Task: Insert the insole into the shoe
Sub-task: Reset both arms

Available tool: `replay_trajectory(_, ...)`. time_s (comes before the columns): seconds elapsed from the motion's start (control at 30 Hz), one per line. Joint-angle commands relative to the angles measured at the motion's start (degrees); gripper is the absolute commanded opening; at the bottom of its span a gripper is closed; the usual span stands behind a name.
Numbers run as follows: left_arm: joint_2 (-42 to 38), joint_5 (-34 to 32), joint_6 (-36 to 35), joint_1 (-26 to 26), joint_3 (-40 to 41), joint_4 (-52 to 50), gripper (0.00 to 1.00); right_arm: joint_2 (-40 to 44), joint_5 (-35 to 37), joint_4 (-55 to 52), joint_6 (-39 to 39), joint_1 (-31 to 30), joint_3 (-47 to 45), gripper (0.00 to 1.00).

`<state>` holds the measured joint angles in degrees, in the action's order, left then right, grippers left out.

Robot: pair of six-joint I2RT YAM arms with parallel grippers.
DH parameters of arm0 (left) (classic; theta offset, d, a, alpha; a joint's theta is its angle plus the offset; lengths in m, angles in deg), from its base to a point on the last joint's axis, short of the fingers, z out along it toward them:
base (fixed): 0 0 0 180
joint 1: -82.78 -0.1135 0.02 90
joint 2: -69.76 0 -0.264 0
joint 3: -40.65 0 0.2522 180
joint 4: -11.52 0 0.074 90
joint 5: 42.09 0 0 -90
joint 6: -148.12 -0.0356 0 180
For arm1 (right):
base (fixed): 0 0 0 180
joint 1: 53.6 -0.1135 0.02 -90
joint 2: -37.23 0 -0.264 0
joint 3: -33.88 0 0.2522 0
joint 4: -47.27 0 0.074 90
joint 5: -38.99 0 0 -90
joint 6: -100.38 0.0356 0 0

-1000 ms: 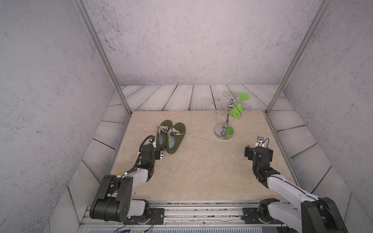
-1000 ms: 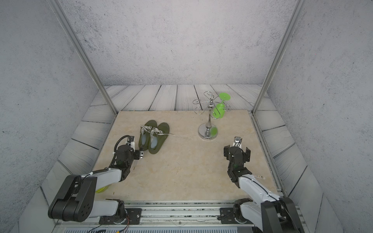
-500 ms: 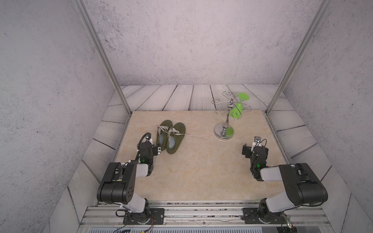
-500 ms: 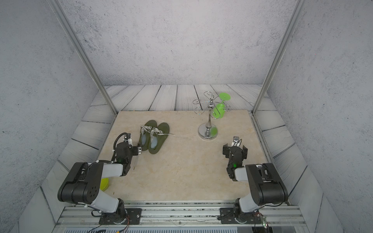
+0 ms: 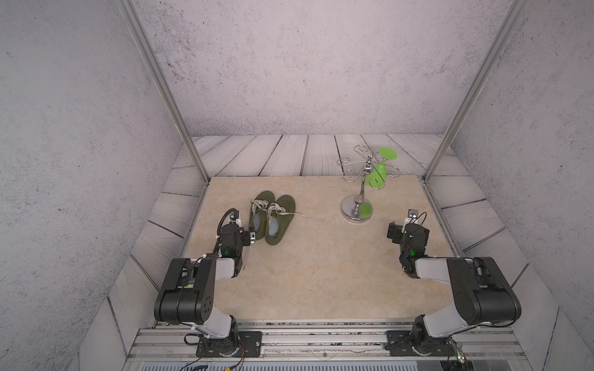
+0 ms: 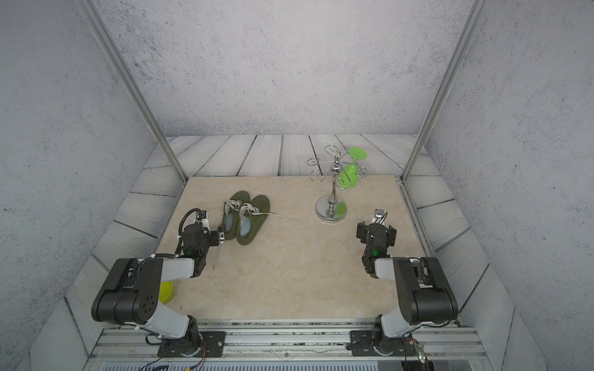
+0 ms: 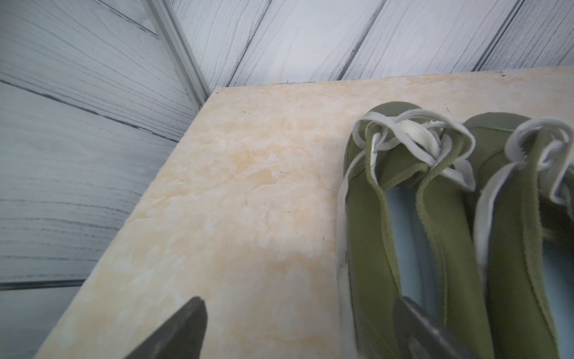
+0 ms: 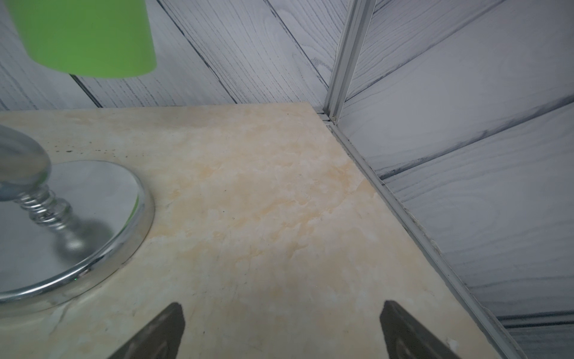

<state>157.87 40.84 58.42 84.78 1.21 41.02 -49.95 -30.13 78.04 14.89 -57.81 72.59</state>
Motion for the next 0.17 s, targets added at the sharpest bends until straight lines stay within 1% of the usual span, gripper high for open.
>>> replay_trajectory(0.0, -0.4, 0.4, 0.4, -0.6, -0.9, 0.1, 0.96, -1.0, -0.8, -1.0, 0.5, 0.1, 0.5, 0.99)
replay_trajectory(0.13, -0.5, 0.4, 0.4, -0.5, -0.9, 0.2, 0.96, -0.6, -1.0, -0.5, 0.6, 0.1, 0.1, 0.99)
